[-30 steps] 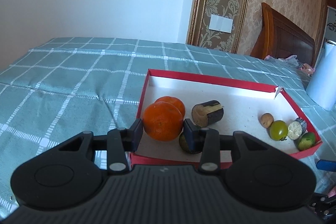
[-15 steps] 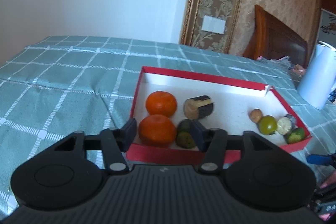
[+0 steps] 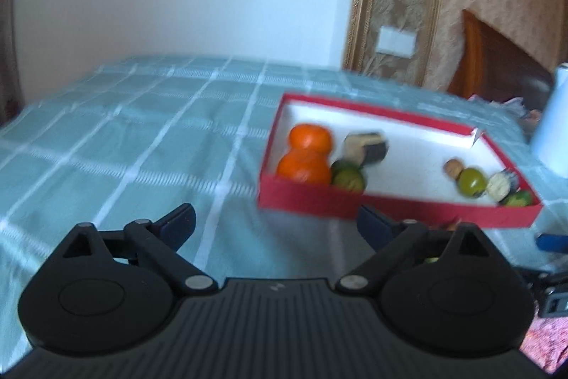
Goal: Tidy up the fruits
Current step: 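Grasp the brown round fruit beside the box with the right gripper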
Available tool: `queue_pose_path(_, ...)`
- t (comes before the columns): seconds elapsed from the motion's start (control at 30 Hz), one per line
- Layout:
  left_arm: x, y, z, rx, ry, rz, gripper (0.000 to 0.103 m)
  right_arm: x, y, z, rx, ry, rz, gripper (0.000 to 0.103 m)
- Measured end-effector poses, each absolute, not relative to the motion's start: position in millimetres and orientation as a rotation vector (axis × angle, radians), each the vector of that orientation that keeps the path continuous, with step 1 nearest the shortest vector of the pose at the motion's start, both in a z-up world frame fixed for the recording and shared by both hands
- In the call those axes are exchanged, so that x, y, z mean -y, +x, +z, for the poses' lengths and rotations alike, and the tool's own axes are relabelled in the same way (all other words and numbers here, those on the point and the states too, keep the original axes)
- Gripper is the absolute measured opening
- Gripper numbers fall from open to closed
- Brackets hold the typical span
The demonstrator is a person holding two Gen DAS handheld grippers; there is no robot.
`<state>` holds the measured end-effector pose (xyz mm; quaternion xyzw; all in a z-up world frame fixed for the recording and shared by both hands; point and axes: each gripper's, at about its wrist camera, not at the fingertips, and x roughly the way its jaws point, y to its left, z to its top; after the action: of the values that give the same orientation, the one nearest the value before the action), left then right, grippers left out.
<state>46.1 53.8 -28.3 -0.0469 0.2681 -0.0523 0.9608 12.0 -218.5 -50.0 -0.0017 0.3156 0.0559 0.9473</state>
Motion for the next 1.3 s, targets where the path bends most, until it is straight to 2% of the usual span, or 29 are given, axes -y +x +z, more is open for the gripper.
queue_pose_path(0.4,-60.7,47.4,-29.2,-0.562,-0.118,-0.064,0.099,230.4,6.1,-47.5,-0.592,0.116,0.138,0.097)
queue_pose_path(0.53,-61.7,48.7,-30.2,-0.569,-0.123,-0.069,0.103,225.4,2.4,-41.9,-0.546,0.088,0.103,0.097)
queue_pose_path(0.87,-64.7,49.8,-31.4,-0.577,-0.144,-0.073,0.103,193.2,15.5,-36.8,-0.551,0.023,0.118,0.096)
queue_pose_path(1.0,-65.3,52.3,-32.5,-0.591,-0.149,-0.082,0.103,189.3,15.8,-33.5,-0.528,0.045,0.115,0.086)
queue_pose_path(1.07,-65.4,52.2,-32.6,-0.591,-0.149,-0.08,0.103,189.5,17.6,-33.6,-0.532,0.06,0.113,0.085)
queue_pose_path(1.17,-66.4,52.1,-33.2,-0.588,-0.155,-0.085,0.103,188.1,20.3,-34.8,-0.542,0.065,0.103,0.077)
queue_pose_path(1.3,-66.0,51.6,-33.6,-0.591,-0.157,-0.09,0.103,182.8,25.6,-37.6,-0.561,0.074,0.104,0.076)
